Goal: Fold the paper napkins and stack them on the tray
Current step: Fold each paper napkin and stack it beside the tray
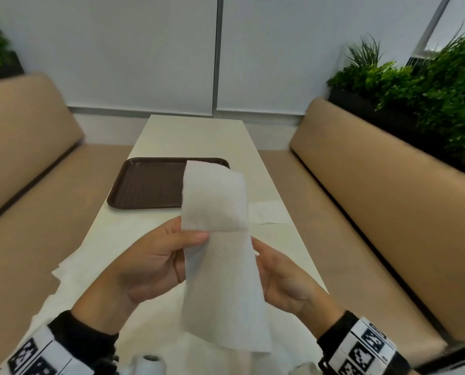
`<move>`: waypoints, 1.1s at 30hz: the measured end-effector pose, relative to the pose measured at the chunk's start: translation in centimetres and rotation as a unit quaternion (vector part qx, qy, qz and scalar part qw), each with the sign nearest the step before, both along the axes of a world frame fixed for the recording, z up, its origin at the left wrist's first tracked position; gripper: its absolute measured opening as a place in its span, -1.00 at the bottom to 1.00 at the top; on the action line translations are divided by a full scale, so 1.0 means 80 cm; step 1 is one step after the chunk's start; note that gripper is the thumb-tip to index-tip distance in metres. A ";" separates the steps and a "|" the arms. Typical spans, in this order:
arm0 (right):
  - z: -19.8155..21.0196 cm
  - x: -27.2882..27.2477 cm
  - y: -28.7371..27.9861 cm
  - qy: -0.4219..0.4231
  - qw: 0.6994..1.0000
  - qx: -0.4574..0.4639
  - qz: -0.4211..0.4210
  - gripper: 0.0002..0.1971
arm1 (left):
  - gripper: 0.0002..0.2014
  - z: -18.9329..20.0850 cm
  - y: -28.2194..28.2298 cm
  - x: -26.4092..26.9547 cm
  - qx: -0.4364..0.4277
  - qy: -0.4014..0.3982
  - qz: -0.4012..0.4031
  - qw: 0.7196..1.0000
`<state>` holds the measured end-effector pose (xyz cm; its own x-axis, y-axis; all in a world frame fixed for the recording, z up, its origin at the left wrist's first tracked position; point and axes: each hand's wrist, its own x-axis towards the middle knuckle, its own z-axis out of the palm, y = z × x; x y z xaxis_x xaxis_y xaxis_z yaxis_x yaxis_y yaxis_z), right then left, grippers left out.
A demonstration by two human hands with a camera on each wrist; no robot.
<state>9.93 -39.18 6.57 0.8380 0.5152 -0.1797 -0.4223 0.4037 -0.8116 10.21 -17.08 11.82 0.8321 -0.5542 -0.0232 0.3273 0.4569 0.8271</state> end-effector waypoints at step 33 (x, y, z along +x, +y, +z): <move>0.053 0.008 -0.049 -0.282 0.925 -0.217 -0.134 -0.79 | -0.63 -0.017 0.057 0.014 0.210 -0.235 0.190 0.930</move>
<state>10.59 -43.11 10.77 0.9488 0.2568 0.1838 0.1859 0.0162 -0.9824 11.35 -12.54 10.47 0.9391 -0.2428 0.2431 -0.2332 0.0693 0.9700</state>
